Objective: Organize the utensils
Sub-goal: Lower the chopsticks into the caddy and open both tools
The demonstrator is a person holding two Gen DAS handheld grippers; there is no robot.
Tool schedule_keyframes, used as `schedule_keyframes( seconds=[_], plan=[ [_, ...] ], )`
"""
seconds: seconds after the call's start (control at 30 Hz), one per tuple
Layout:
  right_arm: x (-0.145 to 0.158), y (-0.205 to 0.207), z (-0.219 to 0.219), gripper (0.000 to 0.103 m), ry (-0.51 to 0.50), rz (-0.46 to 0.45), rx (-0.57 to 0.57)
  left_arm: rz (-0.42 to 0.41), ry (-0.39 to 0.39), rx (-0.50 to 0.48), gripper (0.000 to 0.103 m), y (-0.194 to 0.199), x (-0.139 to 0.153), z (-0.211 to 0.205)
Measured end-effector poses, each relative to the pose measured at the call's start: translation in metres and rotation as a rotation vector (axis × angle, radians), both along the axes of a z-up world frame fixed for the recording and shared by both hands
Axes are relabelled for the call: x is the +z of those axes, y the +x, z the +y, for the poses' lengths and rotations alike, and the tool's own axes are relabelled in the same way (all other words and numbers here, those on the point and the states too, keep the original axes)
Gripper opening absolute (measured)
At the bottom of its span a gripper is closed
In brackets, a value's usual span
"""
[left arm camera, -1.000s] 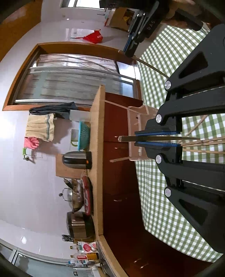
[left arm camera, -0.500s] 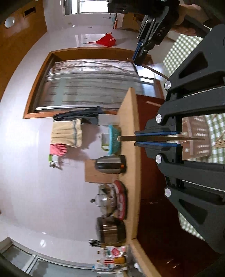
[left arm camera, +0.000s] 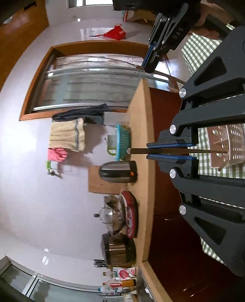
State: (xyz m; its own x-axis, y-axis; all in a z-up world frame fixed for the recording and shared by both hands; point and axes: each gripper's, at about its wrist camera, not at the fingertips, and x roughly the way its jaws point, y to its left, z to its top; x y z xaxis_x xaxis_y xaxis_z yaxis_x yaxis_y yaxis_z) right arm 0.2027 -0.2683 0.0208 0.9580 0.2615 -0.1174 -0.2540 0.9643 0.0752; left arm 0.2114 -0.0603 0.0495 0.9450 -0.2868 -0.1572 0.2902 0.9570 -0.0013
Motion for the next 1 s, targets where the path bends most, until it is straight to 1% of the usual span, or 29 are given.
schedule_keyframes(
  seconds=[0.13, 0.37, 0.4, 0.43, 0.47, 0.5, 0.53, 0.57, 0.6, 0.63, 0.67, 0.7, 0.73, 0.77, 0.8, 0.87, 0.9, 1.0],
  plan=[
    [-0.018, 0.012, 0.004, 0.007, -0.004, 0.038, 0.000, 0.052, -0.001, 0.012, 0.007, 0.014, -0.025, 0.002],
    [-0.046, 0.023, 0.009, 0.007, -0.024, 0.096, -0.002, 0.117, -0.008, 0.022, 0.007, 0.027, -0.052, 0.007],
    [-0.048, 0.024, 0.010, 0.007, -0.027, 0.102, -0.001, 0.125, -0.011, 0.025, 0.009, 0.028, -0.054, 0.008],
    [-0.050, 0.025, 0.011, 0.007, -0.033, 0.108, -0.001, 0.113, -0.013, 0.032, 0.012, 0.026, -0.056, 0.009],
    [-0.053, 0.024, 0.012, 0.007, -0.038, 0.113, -0.003, 0.107, -0.004, 0.039, 0.024, 0.024, -0.057, 0.009],
    [-0.054, 0.024, 0.013, 0.013, -0.041, 0.116, -0.005, 0.108, 0.000, 0.038, 0.036, 0.023, -0.058, 0.009],
    [-0.056, 0.022, 0.014, 0.019, -0.042, 0.120, -0.006, 0.106, -0.004, 0.036, 0.041, 0.020, -0.059, 0.009],
    [-0.057, 0.020, 0.014, 0.036, -0.041, 0.122, -0.007, 0.104, -0.006, 0.035, 0.046, 0.020, -0.059, 0.010],
    [-0.057, 0.019, 0.015, 0.051, -0.041, 0.121, -0.012, 0.104, -0.005, 0.032, 0.050, 0.018, -0.059, 0.010],
    [-0.056, 0.018, 0.014, 0.054, -0.039, 0.116, -0.018, 0.104, -0.004, 0.031, 0.052, 0.016, -0.059, 0.010],
    [-0.056, 0.014, 0.014, 0.055, -0.041, 0.111, -0.018, 0.104, -0.006, 0.033, 0.058, 0.014, -0.060, 0.011],
    [-0.055, 0.012, 0.015, 0.058, -0.045, 0.114, -0.019, 0.102, -0.015, 0.030, 0.062, 0.011, -0.059, 0.013],
    [-0.055, 0.011, 0.015, 0.062, -0.048, 0.115, -0.019, 0.102, -0.021, 0.028, 0.064, 0.010, -0.059, 0.013],
    [-0.054, 0.007, 0.015, 0.068, -0.047, 0.113, -0.019, 0.103, -0.026, 0.028, 0.069, 0.008, -0.058, 0.014],
    [-0.054, 0.004, 0.014, 0.070, -0.046, 0.112, -0.018, 0.099, -0.031, 0.030, 0.075, 0.005, -0.057, 0.015],
    [-0.053, -0.004, 0.014, 0.073, -0.053, 0.114, -0.022, 0.093, -0.033, 0.031, 0.080, 0.000, -0.056, 0.016],
    [-0.052, -0.008, 0.014, 0.075, -0.055, 0.113, -0.024, 0.091, -0.029, 0.031, 0.081, -0.003, -0.056, 0.017],
    [-0.051, -0.023, 0.012, 0.076, -0.049, 0.108, -0.030, 0.085, -0.010, 0.036, 0.085, -0.016, -0.056, 0.017]
  ],
)
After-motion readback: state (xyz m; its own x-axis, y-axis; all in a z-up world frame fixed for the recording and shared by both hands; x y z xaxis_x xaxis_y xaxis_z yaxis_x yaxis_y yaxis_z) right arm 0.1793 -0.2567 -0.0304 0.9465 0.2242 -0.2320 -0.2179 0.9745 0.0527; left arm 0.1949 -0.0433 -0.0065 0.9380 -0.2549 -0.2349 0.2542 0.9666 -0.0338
